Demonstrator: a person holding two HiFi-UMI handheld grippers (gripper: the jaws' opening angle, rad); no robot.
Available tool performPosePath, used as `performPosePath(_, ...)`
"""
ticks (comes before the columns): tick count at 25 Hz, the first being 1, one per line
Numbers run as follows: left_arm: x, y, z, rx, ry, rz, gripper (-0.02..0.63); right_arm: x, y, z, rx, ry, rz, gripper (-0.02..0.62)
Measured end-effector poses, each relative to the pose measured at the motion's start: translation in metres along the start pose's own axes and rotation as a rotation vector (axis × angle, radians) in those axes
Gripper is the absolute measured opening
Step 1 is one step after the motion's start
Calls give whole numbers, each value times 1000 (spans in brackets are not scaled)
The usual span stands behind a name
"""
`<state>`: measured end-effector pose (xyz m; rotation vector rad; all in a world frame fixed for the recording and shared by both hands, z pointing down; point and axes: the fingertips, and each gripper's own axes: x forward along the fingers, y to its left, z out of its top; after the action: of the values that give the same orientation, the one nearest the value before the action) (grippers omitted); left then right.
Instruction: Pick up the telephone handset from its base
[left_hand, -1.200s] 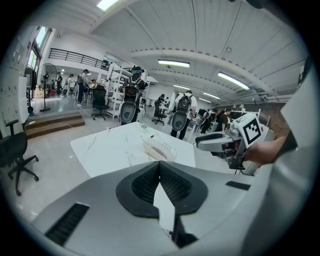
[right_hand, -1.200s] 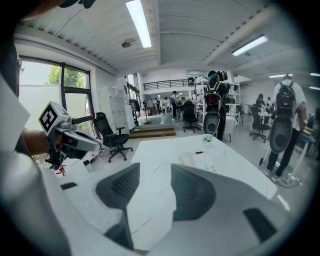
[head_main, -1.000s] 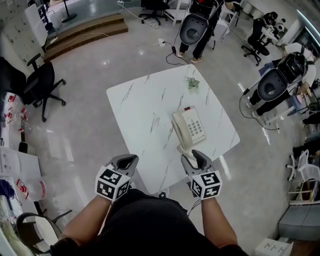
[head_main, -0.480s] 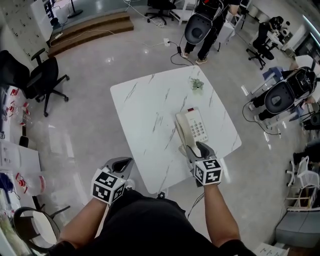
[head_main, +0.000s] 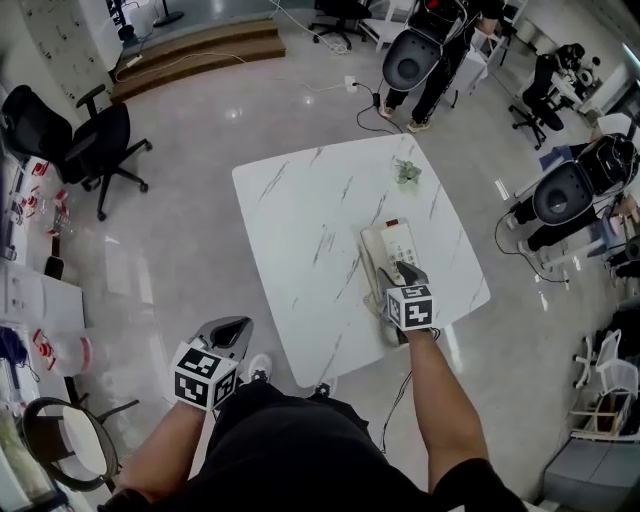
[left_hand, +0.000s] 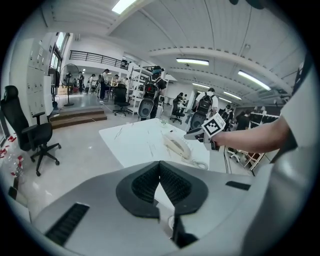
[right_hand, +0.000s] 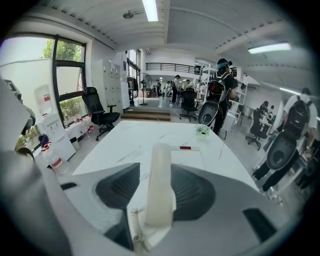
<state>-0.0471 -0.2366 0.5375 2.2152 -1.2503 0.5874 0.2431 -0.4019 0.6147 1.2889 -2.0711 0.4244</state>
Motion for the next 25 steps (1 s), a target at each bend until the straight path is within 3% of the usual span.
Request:
performPosePath(8, -8, 9, -19, -62, 17, 55, 5, 49, -10, -17, -21, 162, 19, 193)
performPosePath(25, -14, 18, -30, -128, 11, 103, 5, 92, -9, -30, -2, 298, 55, 221)
